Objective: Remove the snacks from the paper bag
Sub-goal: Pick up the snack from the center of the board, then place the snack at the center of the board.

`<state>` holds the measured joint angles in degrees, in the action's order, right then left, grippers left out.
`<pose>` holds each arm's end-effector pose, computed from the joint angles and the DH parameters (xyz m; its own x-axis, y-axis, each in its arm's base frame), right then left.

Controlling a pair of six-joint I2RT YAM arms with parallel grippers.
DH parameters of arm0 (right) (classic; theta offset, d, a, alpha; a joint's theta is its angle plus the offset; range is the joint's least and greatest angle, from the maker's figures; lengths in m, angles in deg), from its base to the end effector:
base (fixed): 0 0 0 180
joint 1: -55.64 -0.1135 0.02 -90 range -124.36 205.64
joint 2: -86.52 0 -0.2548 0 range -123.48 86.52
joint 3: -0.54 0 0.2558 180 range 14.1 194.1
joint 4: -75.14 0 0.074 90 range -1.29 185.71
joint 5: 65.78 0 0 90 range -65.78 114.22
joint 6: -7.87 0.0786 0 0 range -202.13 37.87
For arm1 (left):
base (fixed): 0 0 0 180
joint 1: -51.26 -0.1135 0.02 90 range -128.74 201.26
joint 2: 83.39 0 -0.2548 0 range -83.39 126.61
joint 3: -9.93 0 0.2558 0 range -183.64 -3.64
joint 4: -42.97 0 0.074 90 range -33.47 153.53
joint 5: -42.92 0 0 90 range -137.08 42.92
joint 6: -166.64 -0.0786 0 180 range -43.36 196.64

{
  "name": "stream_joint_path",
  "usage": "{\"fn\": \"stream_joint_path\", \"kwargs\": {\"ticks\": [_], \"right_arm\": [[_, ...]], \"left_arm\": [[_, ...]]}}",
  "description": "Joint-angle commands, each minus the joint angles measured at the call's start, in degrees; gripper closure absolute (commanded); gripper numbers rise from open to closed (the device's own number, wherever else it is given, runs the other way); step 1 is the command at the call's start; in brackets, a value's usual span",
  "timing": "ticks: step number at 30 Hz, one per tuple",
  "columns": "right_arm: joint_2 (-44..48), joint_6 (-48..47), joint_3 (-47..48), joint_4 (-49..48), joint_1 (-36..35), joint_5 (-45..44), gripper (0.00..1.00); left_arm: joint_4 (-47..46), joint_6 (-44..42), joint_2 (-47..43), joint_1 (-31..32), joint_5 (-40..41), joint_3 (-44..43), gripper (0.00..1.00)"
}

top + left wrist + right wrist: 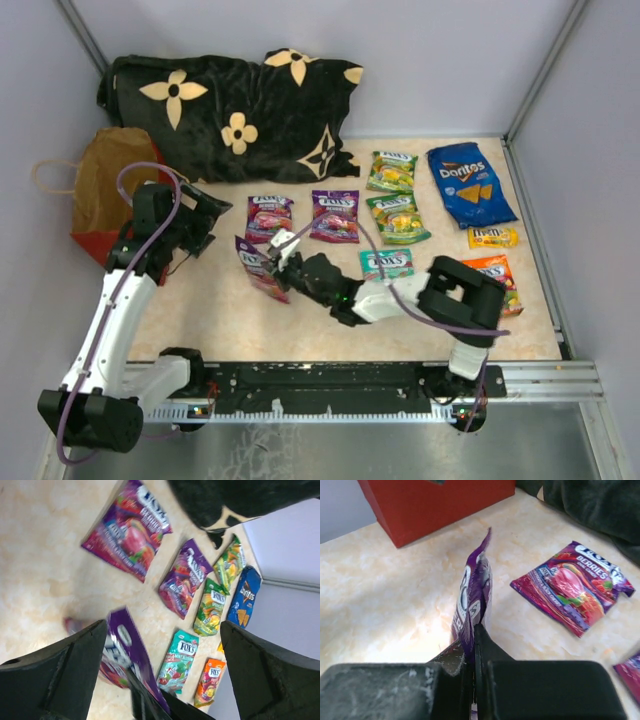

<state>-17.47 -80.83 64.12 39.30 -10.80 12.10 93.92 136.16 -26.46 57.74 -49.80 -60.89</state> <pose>0.1857 0.3846 0.1829 -0.0503 -0.0598 -0.9969 -0.8116 0.5842 0.0059 0.2490 -0.0320 0.2965 -0.4333 -0.8172 -0.3801 -0.4398 0.5599 -0.7022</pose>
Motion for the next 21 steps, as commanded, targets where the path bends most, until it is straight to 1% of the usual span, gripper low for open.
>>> {"fn": "stream_joint_path", "kwargs": {"ticks": [1, 4, 7, 10, 12, 14, 16, 17, 19, 21], "right_arm": [[15.6, 2.3, -4.4, 9.0, 2.5, 11.3, 1.0], [22.6, 6.0, -7.1, 18.2, 6.1, 20.6, 1.0], [28.1, 12.2, -9.0, 24.9, 12.2, 30.9, 1.0], [31.0, 18.4, -10.6, 27.6, 17.8, 38.0, 1.0], [32.1, 20.9, -10.5, 28.8, 19.7, 41.5, 1.0], [31.4, 22.3, -9.0, 30.2, 20.1, 44.8, 1.0], [28.7, 24.9, -7.3, 29.7, 20.6, 48.5, 1.0], [26.7, 27.1, -7.1, 28.1, 21.3, 50.0, 1.0], [22.4, 32.0, -7.9, 21.2, 22.6, 51.9, 1.0], [17.5, 35.9, -8.6, 17.2, 23.5, 50.2, 1.0]], "left_arm": [[-12.1, -10.2, -0.6, -0.2, -3.5, -1.9, 0.0], [-22.0, -17.9, -2.2, -0.1, -8.2, 1.0, 0.0], [-33.0, -23.9, -4.4, -0.1, -13.4, 5.9, 0.0], [-37.7, -27.0, -5.0, -0.2, -16.6, 9.2, 0.0], [-39.6, -28.2, -4.4, -0.1, -18.4, 10.1, 0.0], [-40.4, -28.8, -3.1, -0.1, -20.1, 10.2, 0.0], [-40.6, -30.1, -1.4, -0.2, -22.3, 9.7, 0.0], [-40.6, -30.7, 0.0, -0.2, -23.5, 9.4, 0.0], [-40.1, -32.0, 1.8, -0.1, -26.0, 8.8, 0.0], [-39.4, -33.2, 3.2, -0.2, -27.2, 8.5, 0.0]]}}
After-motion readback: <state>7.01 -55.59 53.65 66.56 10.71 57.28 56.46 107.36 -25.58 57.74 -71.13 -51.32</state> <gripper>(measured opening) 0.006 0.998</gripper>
